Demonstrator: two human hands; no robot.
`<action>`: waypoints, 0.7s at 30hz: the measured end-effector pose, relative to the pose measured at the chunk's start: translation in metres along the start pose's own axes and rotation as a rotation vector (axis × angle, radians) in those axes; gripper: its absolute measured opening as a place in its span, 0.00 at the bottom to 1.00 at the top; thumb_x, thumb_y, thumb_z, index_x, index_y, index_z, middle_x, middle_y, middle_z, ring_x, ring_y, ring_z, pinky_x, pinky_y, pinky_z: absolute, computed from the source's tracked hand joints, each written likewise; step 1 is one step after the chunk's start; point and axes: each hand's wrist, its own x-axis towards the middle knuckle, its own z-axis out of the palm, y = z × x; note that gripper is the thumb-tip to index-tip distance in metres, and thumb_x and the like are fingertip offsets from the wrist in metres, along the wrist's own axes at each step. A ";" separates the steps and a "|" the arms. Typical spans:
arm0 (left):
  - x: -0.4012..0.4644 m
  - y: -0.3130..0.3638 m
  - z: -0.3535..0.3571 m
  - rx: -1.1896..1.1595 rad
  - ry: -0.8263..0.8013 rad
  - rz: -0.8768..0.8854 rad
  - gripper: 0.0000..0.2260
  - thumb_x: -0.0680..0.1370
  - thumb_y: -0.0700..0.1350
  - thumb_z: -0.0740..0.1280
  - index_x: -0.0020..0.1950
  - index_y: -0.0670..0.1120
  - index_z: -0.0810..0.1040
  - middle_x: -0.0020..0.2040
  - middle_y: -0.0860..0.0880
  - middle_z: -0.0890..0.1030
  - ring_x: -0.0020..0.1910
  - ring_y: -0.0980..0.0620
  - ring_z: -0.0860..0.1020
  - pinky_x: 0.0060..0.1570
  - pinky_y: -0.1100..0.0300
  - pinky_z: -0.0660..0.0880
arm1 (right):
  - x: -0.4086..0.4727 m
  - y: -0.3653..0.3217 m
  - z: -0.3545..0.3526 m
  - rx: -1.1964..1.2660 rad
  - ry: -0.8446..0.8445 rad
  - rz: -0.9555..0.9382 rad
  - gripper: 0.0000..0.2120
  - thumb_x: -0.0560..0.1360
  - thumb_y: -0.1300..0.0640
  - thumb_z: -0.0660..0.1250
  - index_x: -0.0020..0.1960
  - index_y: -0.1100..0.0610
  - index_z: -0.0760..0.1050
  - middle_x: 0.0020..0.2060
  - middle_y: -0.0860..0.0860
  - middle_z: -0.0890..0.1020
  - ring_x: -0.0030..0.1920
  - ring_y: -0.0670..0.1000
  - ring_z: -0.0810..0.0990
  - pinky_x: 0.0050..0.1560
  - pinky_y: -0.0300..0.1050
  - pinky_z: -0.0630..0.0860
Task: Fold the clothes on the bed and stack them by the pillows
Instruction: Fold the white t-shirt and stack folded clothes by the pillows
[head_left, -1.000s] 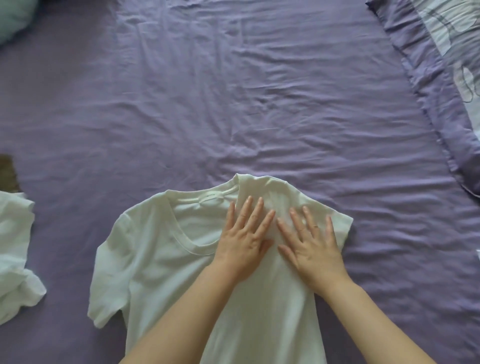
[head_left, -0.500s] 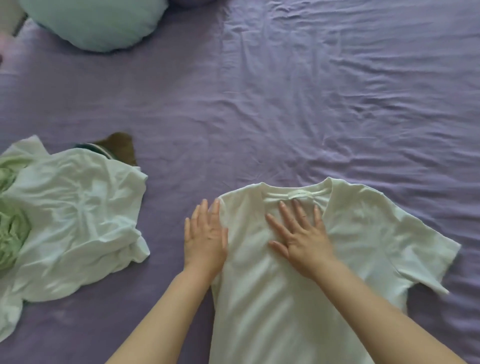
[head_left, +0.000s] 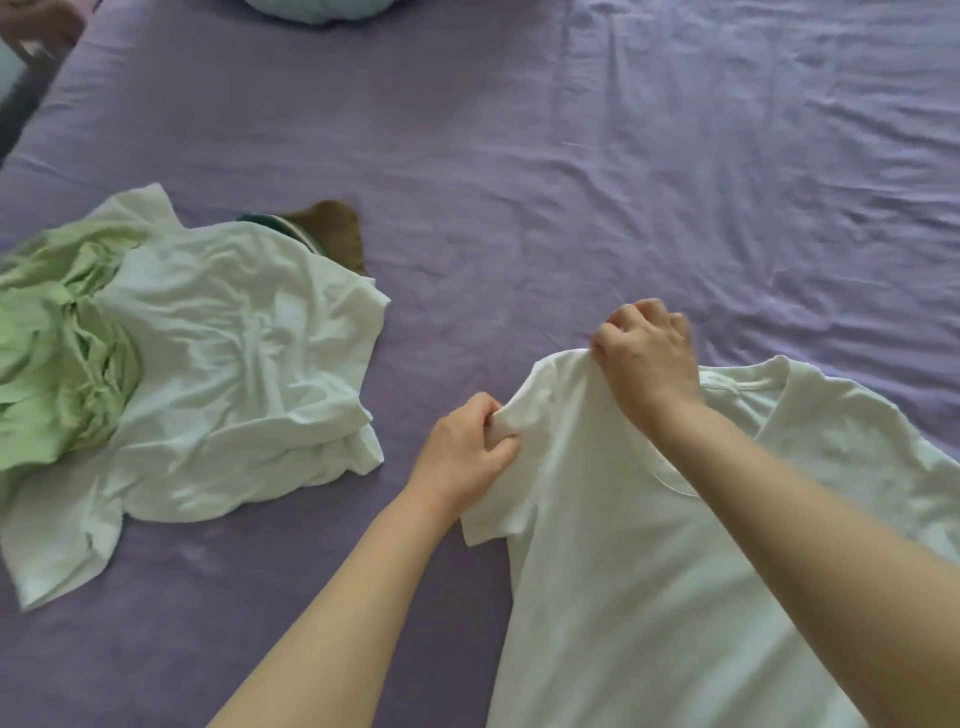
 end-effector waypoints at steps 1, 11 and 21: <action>0.001 -0.003 -0.004 -0.018 -0.004 -0.010 0.06 0.73 0.48 0.68 0.42 0.51 0.71 0.35 0.56 0.75 0.39 0.52 0.73 0.40 0.54 0.71 | 0.004 0.000 0.000 0.025 -0.017 0.017 0.05 0.75 0.60 0.64 0.50 0.57 0.78 0.53 0.52 0.77 0.59 0.57 0.67 0.51 0.48 0.60; 0.044 -0.024 -0.014 0.630 0.232 -0.028 0.13 0.77 0.58 0.63 0.50 0.49 0.73 0.50 0.49 0.76 0.50 0.47 0.74 0.45 0.54 0.65 | -0.008 -0.025 0.007 0.427 0.036 0.166 0.14 0.75 0.68 0.61 0.60 0.64 0.75 0.65 0.62 0.71 0.68 0.62 0.66 0.64 0.54 0.67; -0.044 -0.042 0.065 0.817 0.288 0.628 0.27 0.70 0.44 0.73 0.69 0.49 0.74 0.72 0.43 0.69 0.71 0.39 0.67 0.63 0.33 0.66 | -0.218 -0.051 0.055 0.118 -0.172 -0.010 0.26 0.80 0.40 0.44 0.71 0.49 0.64 0.72 0.60 0.64 0.74 0.60 0.56 0.68 0.67 0.54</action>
